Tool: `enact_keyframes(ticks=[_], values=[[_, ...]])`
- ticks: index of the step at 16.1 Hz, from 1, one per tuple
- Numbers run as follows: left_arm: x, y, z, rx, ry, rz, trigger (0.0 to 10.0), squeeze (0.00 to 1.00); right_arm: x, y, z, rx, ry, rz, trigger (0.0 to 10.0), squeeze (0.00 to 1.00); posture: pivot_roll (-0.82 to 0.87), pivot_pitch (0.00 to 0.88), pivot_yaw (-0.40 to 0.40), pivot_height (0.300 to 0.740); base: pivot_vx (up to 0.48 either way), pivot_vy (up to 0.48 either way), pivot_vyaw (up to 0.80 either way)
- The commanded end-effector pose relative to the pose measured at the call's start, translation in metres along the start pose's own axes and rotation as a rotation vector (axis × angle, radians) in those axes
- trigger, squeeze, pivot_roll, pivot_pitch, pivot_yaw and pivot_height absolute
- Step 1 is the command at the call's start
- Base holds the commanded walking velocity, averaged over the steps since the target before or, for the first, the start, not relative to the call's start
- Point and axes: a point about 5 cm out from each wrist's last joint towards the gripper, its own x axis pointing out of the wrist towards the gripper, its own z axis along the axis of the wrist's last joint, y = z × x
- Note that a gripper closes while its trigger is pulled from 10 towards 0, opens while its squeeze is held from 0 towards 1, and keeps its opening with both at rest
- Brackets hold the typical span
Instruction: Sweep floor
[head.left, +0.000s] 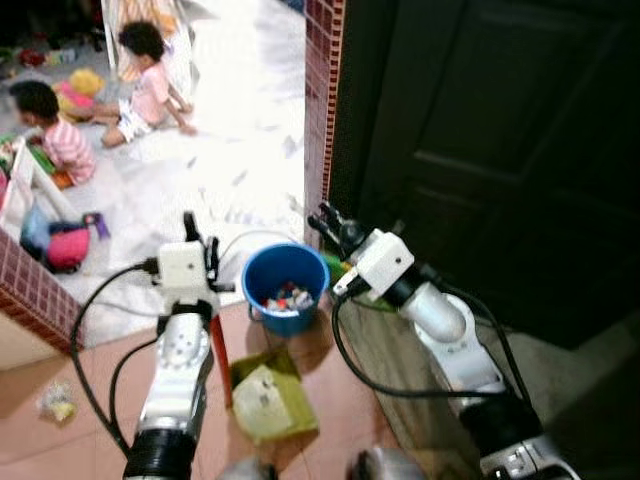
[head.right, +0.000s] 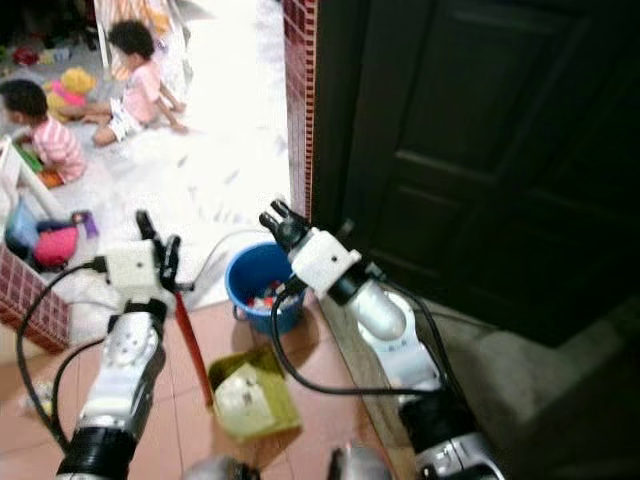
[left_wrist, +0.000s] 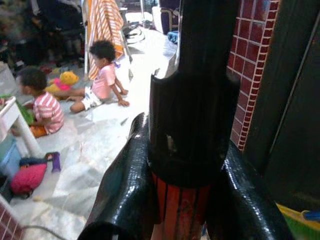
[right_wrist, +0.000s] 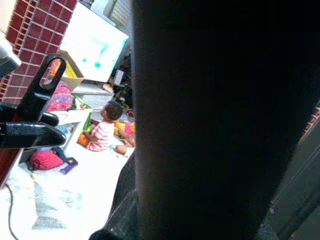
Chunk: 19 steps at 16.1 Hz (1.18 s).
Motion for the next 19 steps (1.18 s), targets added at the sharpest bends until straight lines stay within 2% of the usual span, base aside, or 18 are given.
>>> enact_keyframes(ticks=[1, 3, 4, 12, 16, 19], values=[[0.004, -0.009, 0.012, -0.008, -0.059, -0.035, 10.0, 0.0, 0.003, -0.01, 0.01, -0.08, -0.05, -0.006, 10.0, 0.0, -0.01, 0.0, 0.025, 0.74, 0.48, 0.0, 0.0], [0.004, -0.01, 0.011, -0.015, -0.056, -0.035, 10.0, 0.0, 0.003, -0.01, 0.01, -0.086, -0.051, -0.006, 10.0, 0.0, -0.01, 0.0, 0.025, 0.74, 0.48, 0.0, 0.0], [0.004, -0.01, 0.011, -0.048, -0.061, -0.02, 10.0, 0.0, 0.003, -0.011, 0.009, -0.088, -0.049, -0.005, 10.0, 0.0, -0.02, 0.0, 0.022, 0.74, 0.469, 0.0, 0.0], [0.001, -0.013, 0.006, -0.048, -0.032, -0.031, 10.0, 0.0, 0.003, -0.008, 0.005, -0.096, -0.038, 0.017, 10.0, 0.0, -0.01, 0.0, 0.013, 0.74, 0.0, 0.0, 0.0], [-0.006, -0.008, 0.002, -0.037, -0.016, -0.03, 10.0, 0.0, -0.002, -0.002, -0.005, -0.082, -0.006, 0.03, 10.0, 0.0, 0.0, 0.0, 0.019, 0.74, 0.0, 0.0, 0.0], [-0.012, 0.005, 0.007, -0.005, -0.036, -0.004, 10.0, 0.0, -0.003, 0.004, -0.014, -0.067, 0.021, 0.039, 10.0, 0.0, 0.03, 0.03, 0.046, 0.74, 0.0, 0.0, 0.0]])
